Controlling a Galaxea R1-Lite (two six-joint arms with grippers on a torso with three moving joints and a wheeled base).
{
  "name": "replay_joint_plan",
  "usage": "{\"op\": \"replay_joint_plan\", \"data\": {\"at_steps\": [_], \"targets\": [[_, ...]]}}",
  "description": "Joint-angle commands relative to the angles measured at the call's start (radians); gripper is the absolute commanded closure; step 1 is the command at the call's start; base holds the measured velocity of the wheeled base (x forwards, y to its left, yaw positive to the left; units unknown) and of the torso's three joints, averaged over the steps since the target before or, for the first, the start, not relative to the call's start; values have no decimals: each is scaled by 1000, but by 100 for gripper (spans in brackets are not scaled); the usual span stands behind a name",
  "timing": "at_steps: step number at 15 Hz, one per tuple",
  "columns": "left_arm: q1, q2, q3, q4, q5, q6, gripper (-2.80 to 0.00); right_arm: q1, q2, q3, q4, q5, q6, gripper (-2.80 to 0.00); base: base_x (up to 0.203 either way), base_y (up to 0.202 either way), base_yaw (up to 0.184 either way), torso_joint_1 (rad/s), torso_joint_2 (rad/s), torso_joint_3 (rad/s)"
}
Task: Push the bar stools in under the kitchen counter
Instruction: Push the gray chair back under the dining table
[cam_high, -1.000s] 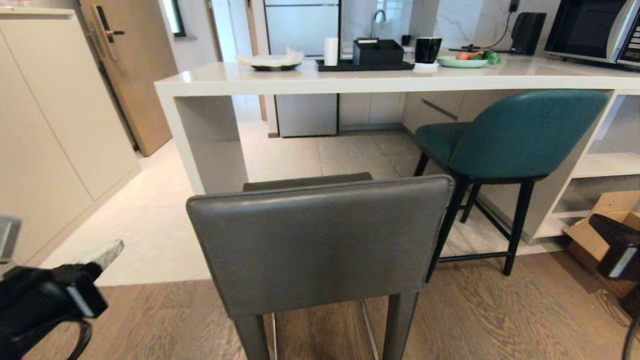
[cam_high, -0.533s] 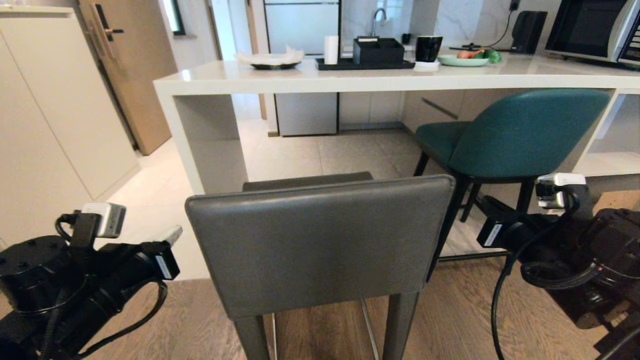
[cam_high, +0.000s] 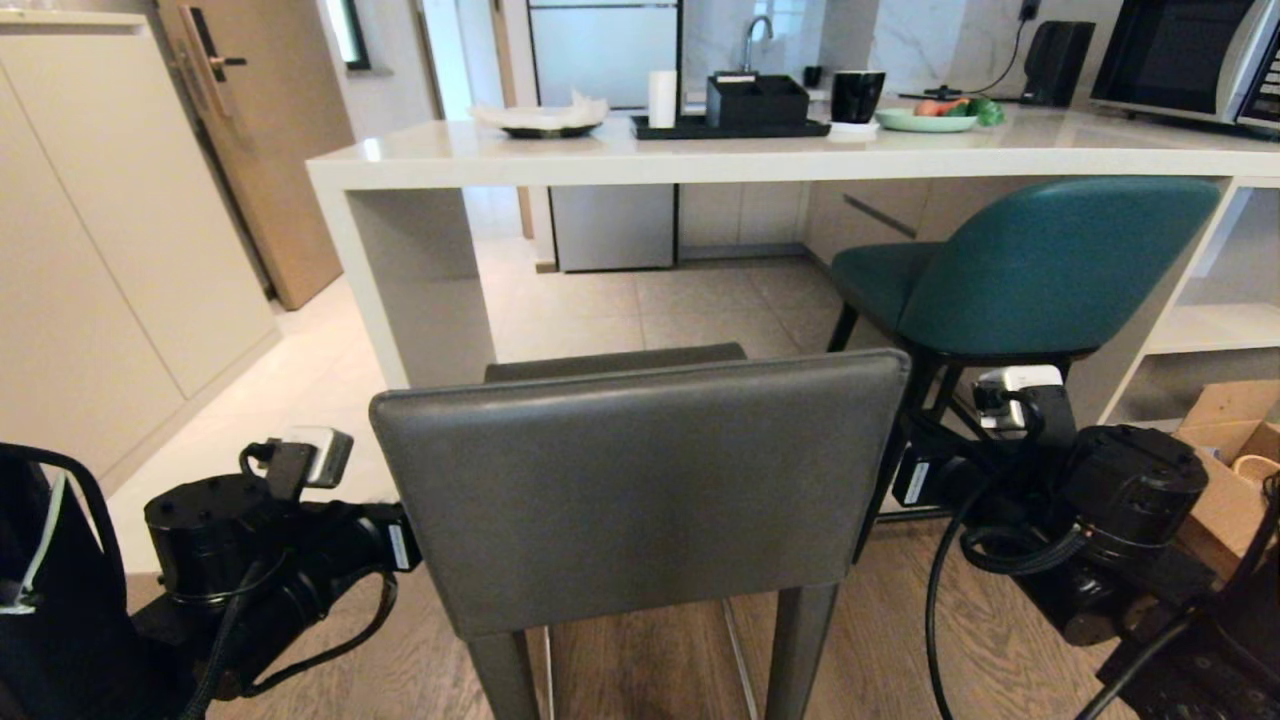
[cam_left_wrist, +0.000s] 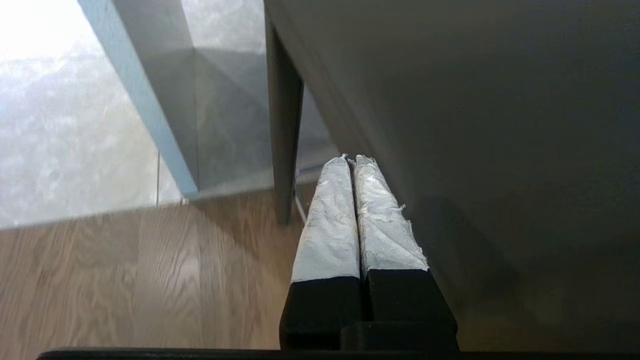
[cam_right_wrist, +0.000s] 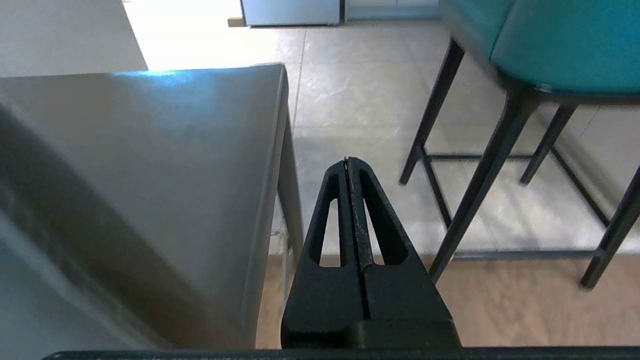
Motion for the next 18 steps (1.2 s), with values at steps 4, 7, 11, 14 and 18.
{"op": "replay_joint_plan", "data": {"at_steps": [4,7,11,14,18], "targets": [[-21,102,-101,-9,6,-2,0,79,67,-51,-4,-2,-18,0,0,0,0,0,0,0],[-23,150,-176,-9,10,0,0,115,103,-69,-7,-5,-17,0,0,0,0,0,0,0],[-14,161,-223,-9,13,-1,0,119,106,-68,-7,-5,-14,0,0,0,0,0,0,0],[38,100,-155,-9,19,-3,0,111,108,-72,-7,-5,-13,0,0,0,0,0,0,0],[135,2,-40,-9,5,-5,0,111,113,-74,-9,-7,-13,0,0,0,0,0,0,0]]}}
